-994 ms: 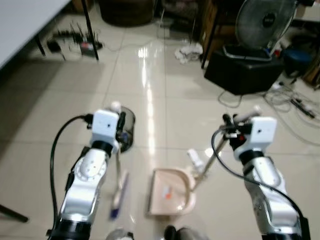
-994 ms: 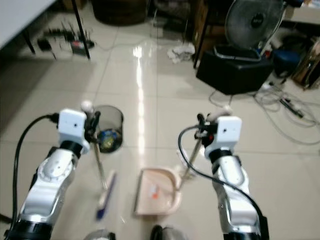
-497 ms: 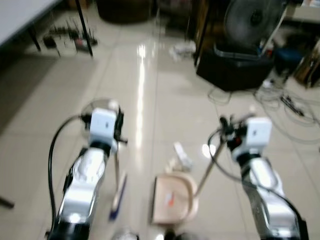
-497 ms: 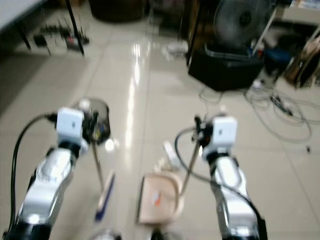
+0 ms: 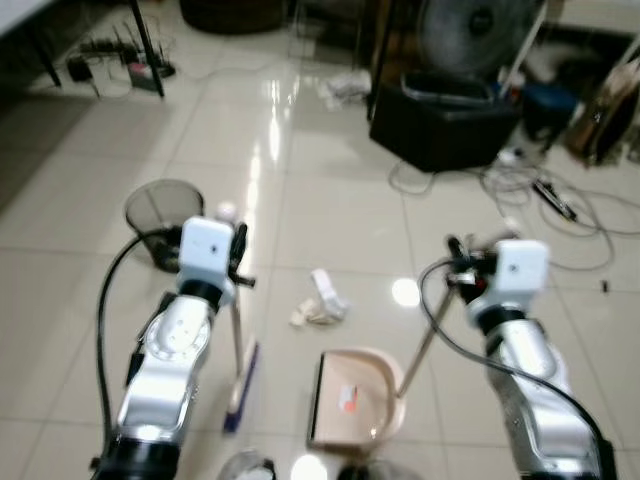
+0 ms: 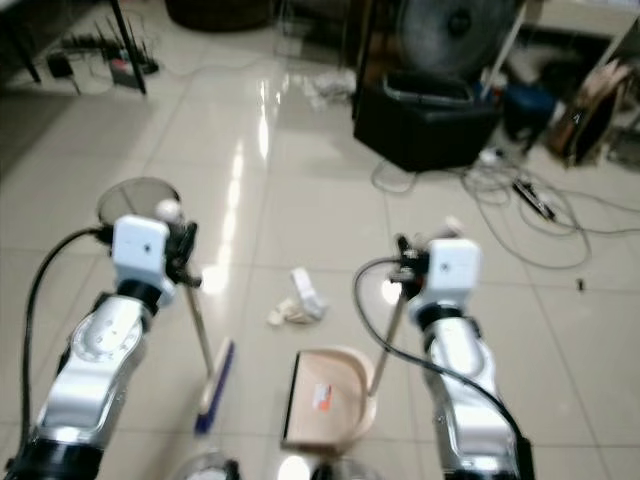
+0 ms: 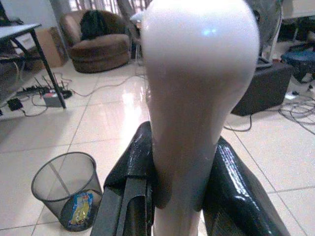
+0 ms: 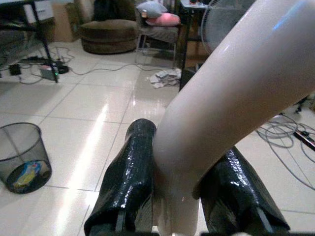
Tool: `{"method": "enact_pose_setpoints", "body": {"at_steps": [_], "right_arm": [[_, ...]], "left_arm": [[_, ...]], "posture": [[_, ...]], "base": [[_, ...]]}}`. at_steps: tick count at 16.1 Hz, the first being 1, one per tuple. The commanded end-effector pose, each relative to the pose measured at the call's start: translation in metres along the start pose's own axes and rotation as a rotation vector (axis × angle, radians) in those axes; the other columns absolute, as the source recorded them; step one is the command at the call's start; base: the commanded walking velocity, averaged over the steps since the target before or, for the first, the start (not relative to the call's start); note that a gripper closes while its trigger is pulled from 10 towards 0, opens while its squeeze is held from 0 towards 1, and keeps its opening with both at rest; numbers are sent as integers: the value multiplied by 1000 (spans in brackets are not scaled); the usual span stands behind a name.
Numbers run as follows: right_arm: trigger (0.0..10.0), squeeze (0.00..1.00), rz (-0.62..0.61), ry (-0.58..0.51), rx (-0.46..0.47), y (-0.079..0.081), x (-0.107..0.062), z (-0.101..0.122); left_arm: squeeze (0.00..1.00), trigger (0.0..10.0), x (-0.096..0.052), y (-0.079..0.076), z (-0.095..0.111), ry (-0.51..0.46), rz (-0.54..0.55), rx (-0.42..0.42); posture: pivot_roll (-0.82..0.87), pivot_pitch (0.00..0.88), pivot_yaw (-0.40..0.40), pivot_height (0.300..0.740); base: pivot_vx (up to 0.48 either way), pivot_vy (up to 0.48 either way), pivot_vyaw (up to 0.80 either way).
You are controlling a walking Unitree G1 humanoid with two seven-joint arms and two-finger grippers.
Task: Sweep floor
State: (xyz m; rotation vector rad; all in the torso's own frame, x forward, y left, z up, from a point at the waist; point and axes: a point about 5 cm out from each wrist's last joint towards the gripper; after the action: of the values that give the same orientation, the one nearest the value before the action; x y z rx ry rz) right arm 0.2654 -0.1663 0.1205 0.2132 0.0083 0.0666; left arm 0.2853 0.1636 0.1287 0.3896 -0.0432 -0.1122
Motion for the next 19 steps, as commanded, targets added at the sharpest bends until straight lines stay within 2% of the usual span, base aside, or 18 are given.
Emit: {"method": "enact_pose_setpoints", "body": {"at_steps": [1,3,6,11,17,19], "right_arm": [[10000,0,-16,-41,21,-3,0,9],[10000,0,-36,-51,51,-3,1,10],[10000,0,-82,-33,66,-6,2,8],[10000,0,-81,-52,51,-6,3,10],[10000,0,-67,-66,29,-5,3,11],[10000,0,-60,-70,28,-3,3,11]], "left_arm": [[0,10000,2,1,9,-39,7,23],[0,10000,3,1,11,-53,10,18],[0,10000,4,2,17,-72,11,-36],[0,10000,7,2,21,-105,22,0],[0,10000,8,5,22,-114,26,-3],[0,10000,7,4,20,-117,13,5]], "posture": [[7,98,-17,740],[7,98,-16,740],[10,98,-12,740],[6,97,-3,740],[5,92,1,740],[4,86,2,740]], "base": [[0,-398,0],[0,-367,0],[0,0,0],[0,0,0],[0,0,0],[283,0,0]]}}
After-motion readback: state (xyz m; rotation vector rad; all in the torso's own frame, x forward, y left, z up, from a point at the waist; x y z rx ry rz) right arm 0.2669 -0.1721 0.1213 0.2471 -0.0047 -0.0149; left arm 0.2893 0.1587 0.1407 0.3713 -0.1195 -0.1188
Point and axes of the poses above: a point about 5 cm out from each wrist's last joint towards the gripper, its own x axis pointing out of the wrist towards the gripper, its own z axis along the axis of the wrist's last joint, y = z × x, and after that the axes turned 11 degrees about x, right-handed
